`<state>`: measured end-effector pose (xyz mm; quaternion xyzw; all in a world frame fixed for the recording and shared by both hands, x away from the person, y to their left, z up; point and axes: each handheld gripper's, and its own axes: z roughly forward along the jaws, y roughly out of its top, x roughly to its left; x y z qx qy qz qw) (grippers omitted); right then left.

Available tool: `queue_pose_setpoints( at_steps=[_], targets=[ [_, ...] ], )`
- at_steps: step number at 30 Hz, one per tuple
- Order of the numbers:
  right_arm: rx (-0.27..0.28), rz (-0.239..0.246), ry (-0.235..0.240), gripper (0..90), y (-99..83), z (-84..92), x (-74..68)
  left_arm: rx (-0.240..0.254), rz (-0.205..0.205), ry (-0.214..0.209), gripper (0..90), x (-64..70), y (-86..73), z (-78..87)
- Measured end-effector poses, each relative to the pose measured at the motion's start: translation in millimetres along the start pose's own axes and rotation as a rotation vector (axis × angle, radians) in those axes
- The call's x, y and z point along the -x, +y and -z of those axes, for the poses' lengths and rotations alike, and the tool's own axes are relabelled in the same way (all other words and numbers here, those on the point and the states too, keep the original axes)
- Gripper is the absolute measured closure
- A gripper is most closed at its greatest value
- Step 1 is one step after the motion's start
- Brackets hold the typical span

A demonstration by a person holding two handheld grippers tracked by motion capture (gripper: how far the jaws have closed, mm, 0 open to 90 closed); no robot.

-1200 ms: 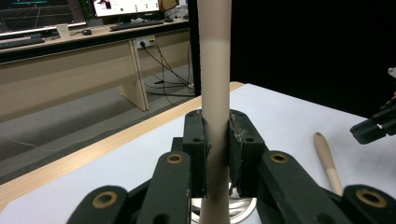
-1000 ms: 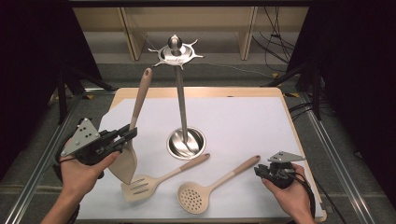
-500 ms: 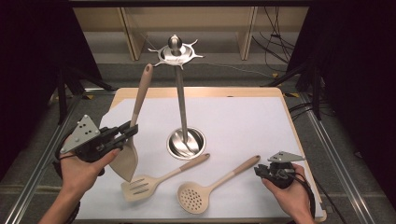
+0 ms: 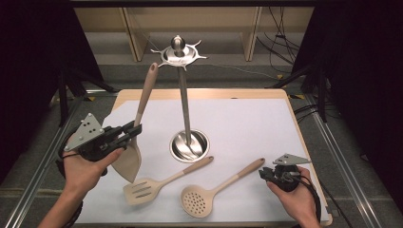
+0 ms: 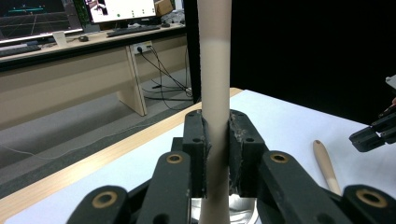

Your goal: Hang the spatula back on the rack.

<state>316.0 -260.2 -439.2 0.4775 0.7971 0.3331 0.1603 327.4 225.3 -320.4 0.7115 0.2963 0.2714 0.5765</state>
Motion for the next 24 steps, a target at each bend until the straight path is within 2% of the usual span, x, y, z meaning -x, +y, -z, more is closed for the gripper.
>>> queue_pose_setpoints(
  at_steps=[7,8,10,12,14,16,17,18,19,20,24],
  targets=[
    [-0.006,-0.006,-0.004,75.8,0.2,-0.4,-0.1,-0.007,-0.006,0.001,78.1,-1.4,1.7,-6.5],
    [-0.028,-0.057,0.001,75.8,0.0,1.1,-4.1,-0.007,-0.006,0.001,78.1,-1.4,1.7,-6.5],
    [-0.028,-0.057,0.001,75.8,0.0,1.1,-4.1,-0.011,-0.008,0.005,78.1,-1.1,2.5,-8.7],
    [-0.005,-0.015,0.003,75.8,0.1,0.0,-1.3,-0.012,-0.005,0.005,78.1,-0.7,3.3,-11.3],
    [-0.009,-0.024,0.004,75.7,0.0,0.2,-1.7,-0.009,0.000,0.004,78.1,-1.0,3.8,-16.4],
    [-0.006,-0.008,0.003,75.7,-0.1,0.0,-0.2,-0.003,-0.013,0.000,78.1,-2.0,4.2,-18.7],
    [-0.006,-0.008,0.003,75.7,-0.1,0.0,-0.2,-0.010,0.003,0.002,78.1,-0.7,3.4,-19.6],
    [-0.009,-0.016,0.006,75.6,-0.3,0.0,-0.5,-0.006,-0.011,-0.002,78.0,-1.4,2.9,-23.2],
    [-0.009,-0.011,0.004,75.5,-0.4,0.1,0.0,-0.023,0.008,0.002,78.0,-0.1,1.9,-23.8],
    [0.002,0.001,0.004,75.5,-0.3,-0.4,0.7,-0.015,-0.009,-0.003,78.0,-1.3,1.7,-26.2],
    [-0.001,0.005,0.005,74.9,-0.6,-0.4,0.9,-0.022,-0.003,-0.002,77.9,-0.9,-0.8,-32.8]
  ],
)
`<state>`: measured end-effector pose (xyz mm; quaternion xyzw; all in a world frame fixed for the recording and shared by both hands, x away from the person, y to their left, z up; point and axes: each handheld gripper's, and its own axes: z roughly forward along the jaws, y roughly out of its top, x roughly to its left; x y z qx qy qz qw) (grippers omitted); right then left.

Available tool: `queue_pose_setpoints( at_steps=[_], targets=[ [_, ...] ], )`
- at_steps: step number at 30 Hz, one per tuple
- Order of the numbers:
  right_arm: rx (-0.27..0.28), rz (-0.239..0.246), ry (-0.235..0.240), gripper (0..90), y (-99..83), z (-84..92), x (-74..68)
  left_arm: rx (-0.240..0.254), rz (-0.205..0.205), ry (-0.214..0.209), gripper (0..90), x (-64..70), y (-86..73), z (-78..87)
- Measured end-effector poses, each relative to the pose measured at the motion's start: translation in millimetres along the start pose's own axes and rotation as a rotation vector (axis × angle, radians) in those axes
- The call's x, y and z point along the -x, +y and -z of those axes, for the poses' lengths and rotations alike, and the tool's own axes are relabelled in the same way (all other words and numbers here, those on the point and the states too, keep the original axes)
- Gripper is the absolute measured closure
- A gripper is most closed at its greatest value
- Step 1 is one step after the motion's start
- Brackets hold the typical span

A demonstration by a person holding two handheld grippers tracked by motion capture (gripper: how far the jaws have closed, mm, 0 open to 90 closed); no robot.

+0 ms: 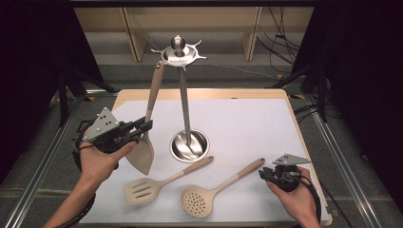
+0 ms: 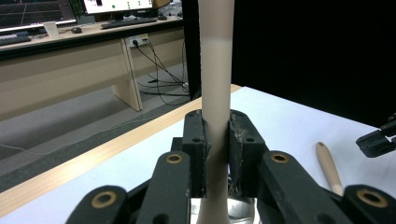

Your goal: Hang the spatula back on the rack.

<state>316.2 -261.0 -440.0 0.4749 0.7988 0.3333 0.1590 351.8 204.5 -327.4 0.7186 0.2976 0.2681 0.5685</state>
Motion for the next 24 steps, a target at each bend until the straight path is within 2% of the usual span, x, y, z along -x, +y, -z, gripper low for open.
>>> queue_pose_setpoints(
  at_steps=[4,5,7,8,9,10,11,12,13,14,15,16,17,18,19,20,21,22,24],
  targets=[
    [0.003,-0.003,0.001,74.6,-0.5,0.1,-0.1,-0.005,-0.001,0.000,77.8,-0.1,-1.1,-4.6],
    [-0.001,-0.018,0.005,74.3,-0.8,0.2,-0.3,-0.008,0.000,0.001,77.8,0.0,-1.3,-7.5],
    [0.021,0.036,0.002,74.1,-1.6,-2.1,4.0,-0.009,0.001,0.001,77.7,-0.1,-1.9,-10.4],
    [0.018,0.029,0.000,74.1,-1.8,-1.9,3.7,-0.009,0.005,0.001,77.6,0.3,-2.1,-12.0],
    [0.000,-0.022,0.012,73.9,-1.7,-0.6,1.0,-0.011,0.005,-0.001,77.6,0.2,-2.2,-13.2],
    [0.012,0.001,0.007,73.8,-1.9,-1.0,2.7,-0.011,0.005,-0.001,77.6,0.2,-2.2,-13.2],
    [0.012,0.001,0.007,73.8,-1.9,-1.0,2.7,-0.013,0.006,-0.001,77.6,0.4,-2.1,-14.7],
    [0.001,-0.020,0.007,73.6,-2.5,0.2,2.4,-0.018,0.005,-0.001,77.5,0.5,-1.7,-16.9],
    [0.013,0.011,0.004,73.5,-3.3,-0.9,4.8,-0.018,0.005,-0.001,77.5,0.5,-1.7,-16.9],
    [0.014,-0.007,0.021,73.4,-3.2,-1.0,4.6,-0.021,0.005,-0.001,77.5,0.6,-1.4,-18.4],
    [0.016,-0.003,0.005,73.3,-3.7,-0.2,5.1,-0.024,0.006,-0.004,77.4,1.1,-1.1,-20.2],
    [0.006,-0.019,0.007,73.3,-3.8,0.4,4.3,-0.024,0.006,-0.004,77.4,1.1,-1.1,-20.2],
    [0.018,0.003,0.003,73.1,-4.6,-0.7,6.1,-0.027,0.007,-0.007,77.4,1.3,-0.7,-22.1],
    [0.018,0.003,0.003,73.1,-4.6,-0.7,6.1,-0.027,0.007,-0.007,77.4,1.3,-0.7,-22.1],
    [0.034,0.030,0.018,73.1,-5.1,-2.0,9.0,-0.029,0.006,-0.008,77.4,0.9,-0.5,-23.2],
    [0.034,0.030,0.018,73.1,-5.1,-2.0,9.0,-0.029,0.006,-0.008,77.4,0.9,-0.5,-23.2],
    [0.021,-0.006,0.016,73.0,-4.7,-0.2,6.9,-0.030,0.005,-0.008,77.4,0.8,-0.3,-23.7],
    [0.011,-0.015,0.004,73.0,-5.1,1.2,6.6,-0.028,0.007,-0.008,77.4,0.8,-0.4,-24.0],
    [0.030,-0.004,0.014,72.9,-5.3,0.2,7.6,-0.029,0.011,-0.010,77.3,0.8,-0.4,-24.4]
  ],
)
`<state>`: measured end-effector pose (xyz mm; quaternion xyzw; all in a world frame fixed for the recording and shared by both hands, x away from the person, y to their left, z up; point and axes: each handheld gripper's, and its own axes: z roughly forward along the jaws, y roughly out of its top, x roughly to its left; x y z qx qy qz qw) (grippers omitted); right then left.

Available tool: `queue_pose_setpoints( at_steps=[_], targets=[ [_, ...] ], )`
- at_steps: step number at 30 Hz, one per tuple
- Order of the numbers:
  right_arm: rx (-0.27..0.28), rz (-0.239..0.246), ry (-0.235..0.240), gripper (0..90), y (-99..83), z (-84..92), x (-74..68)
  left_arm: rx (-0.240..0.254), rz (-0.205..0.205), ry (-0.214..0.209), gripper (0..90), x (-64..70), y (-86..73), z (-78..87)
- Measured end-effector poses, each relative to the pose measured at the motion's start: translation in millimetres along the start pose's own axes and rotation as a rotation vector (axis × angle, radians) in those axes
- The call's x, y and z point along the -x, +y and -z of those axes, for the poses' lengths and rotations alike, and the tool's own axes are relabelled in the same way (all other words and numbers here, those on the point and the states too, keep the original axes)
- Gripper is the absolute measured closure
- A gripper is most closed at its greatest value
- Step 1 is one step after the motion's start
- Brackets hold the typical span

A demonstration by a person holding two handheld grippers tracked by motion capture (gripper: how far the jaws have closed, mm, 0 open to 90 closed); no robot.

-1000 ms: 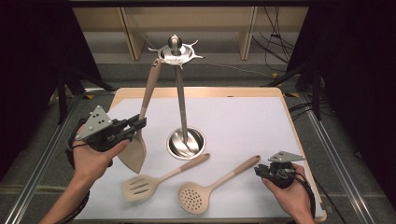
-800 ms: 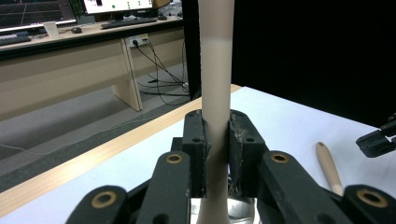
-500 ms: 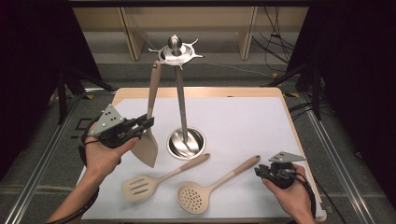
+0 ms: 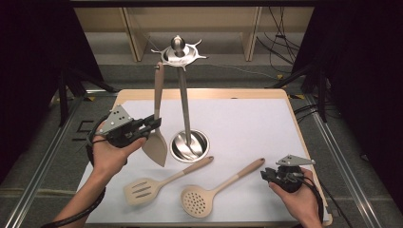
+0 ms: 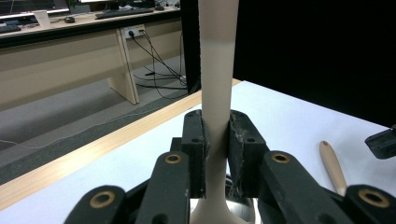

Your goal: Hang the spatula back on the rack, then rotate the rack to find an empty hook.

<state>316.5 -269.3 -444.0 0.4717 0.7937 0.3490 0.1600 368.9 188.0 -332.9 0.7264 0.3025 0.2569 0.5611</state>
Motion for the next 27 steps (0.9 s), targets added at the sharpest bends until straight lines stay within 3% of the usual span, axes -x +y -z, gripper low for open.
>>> queue_pose_setpoints(
  at_steps=[6,7,10,11,12,13,15,16,17,18,19,20,22,24,27],
  targets=[
    [0.006,0.001,0.008,72.6,0.5,0.1,-0.8,0.002,0.004,0.000,76.3,0.7,1.7,0.1],
    [-0.008,-0.022,0.004,72.6,0.6,1.2,-2.3,0.000,0.004,0.000,75.9,0.9,1.9,0.8],
    [0.008,-0.007,-0.007,72.5,1.4,1.1,-1.9,0.000,0.002,-0.002,74.4,0.9,2.3,3.6],
    [-0.013,-0.020,-0.014,72.5,2.2,3.0,-3.2,0.002,0.001,-0.008,74.4,1.0,3.1,6.0],
    [0.010,0.027,-0.015,72.5,2.8,0.8,-0.1,0.010,0.004,-0.009,74.6,1.7,5.7,9.8],
    [0.010,0.030,-0.006,72.5,3.4,-0.3,0.0,0.014,0.007,-0.011,75.9,1.9,7.4,11.2],
    [-0.004,-0.022,-0.005,72.7,4.3,1.2,-3.2,0.038,0.023,-0.016,79.5,2.9,13.2,14.6],
    [-0.004,-0.022,-0.005,72.7,4.3,1.2,-3.2,0.038,0.023,-0.016,81.9,2.9,13.2,14.6],
    [0.002,-0.002,-0.014,72.9,5.3,1.1,-1.7,0.053,0.028,-0.016,83.8,3.9,18.0,16.4],
    [-0.002,-0.020,-0.012,73.1,5.3,1.4,-3.1,0.081,0.045,-0.027,85.4,6.3,25.7,18.4],
    [-0.005,-0.013,-0.013,73.1,5.2,1.4,-2.7,0.081,0.045,-0.027,86.6,6.3,25.7,18.4],
    [-0.010,-0.013,-0.013,73.3,4.9,1.8,-3.2,0.102,0.049,-0.034,87.9,10.0,35.7,21.1],
    [-0.007,0.019,-0.014,73.6,3.7,1.1,-1.2,0.126,0.052,-0.033,89.0,12.9,45.8,23.2],
    [-0.006,-0.012,-0.006,74.0,4.2,1.5,-2.8,0.149,0.058,-0.039,89.3,14.6,55.3,24.4],
    [-0.012,-0.015,-0.013,74.4,5.2,2.5,-4.1,0.180,0.062,-0.040,89.4,16.0,68.4,25.9]
  ],
)
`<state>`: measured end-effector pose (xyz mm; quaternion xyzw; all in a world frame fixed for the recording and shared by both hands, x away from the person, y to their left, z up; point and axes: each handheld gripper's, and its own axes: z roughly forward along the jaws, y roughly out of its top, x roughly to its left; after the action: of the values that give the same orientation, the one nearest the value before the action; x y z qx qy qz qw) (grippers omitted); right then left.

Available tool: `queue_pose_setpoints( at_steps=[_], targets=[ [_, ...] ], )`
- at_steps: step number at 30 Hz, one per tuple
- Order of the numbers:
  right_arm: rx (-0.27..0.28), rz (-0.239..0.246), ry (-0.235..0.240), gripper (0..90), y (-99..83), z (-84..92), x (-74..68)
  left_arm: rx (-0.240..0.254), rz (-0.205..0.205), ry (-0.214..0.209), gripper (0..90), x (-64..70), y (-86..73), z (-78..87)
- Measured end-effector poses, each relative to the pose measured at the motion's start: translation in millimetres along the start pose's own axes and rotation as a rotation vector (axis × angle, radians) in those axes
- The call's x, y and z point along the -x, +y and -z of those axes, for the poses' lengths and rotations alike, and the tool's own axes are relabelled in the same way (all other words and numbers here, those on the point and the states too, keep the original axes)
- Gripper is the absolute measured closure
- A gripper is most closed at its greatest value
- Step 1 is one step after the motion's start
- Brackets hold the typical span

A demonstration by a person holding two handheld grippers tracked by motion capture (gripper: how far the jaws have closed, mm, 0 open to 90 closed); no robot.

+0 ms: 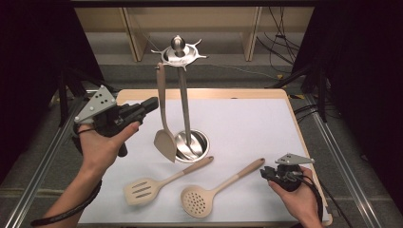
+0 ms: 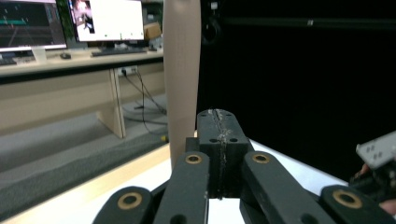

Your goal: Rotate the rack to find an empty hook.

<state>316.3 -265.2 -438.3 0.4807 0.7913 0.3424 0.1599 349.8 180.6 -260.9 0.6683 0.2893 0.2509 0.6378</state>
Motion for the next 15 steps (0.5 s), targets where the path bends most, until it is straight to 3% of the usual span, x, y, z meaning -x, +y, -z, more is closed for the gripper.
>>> queue_pose_setpoints(
  at_steps=[2,6,8,13,14,15],
  targets=[
    [0.012,0.031,0.006,74.6,0.1,-2.5,1.6,0.023,0.000,0.006,89.4,0.7,7.1,-0.4],
    [0.017,0.043,-0.004,74.9,1.2,-1.5,0.0,0.057,0.001,0.015,89.4,0.6,17.9,-3.7],
    [0.000,0.015,0.000,75.0,1.6,-0.7,-2.2,0.066,-0.002,0.015,89.5,0.5,22.8,-6.1],
    [0.008,0.023,0.002,75.2,1.4,-1.6,-1.1,0.086,-0.006,0.015,89.5,2.9,34.3,-13.3],
    [0.022,0.054,0.001,75.3,1.1,-2.7,1.2,0.088,-0.012,0.016,89.5,3.2,36.5,-14.7],
    [0.006,0.017,-0.003,75.3,0.4,-1.5,-1.6,0.085,-0.010,0.019,89.5,3.7,38.2,-15.8]
  ],
)
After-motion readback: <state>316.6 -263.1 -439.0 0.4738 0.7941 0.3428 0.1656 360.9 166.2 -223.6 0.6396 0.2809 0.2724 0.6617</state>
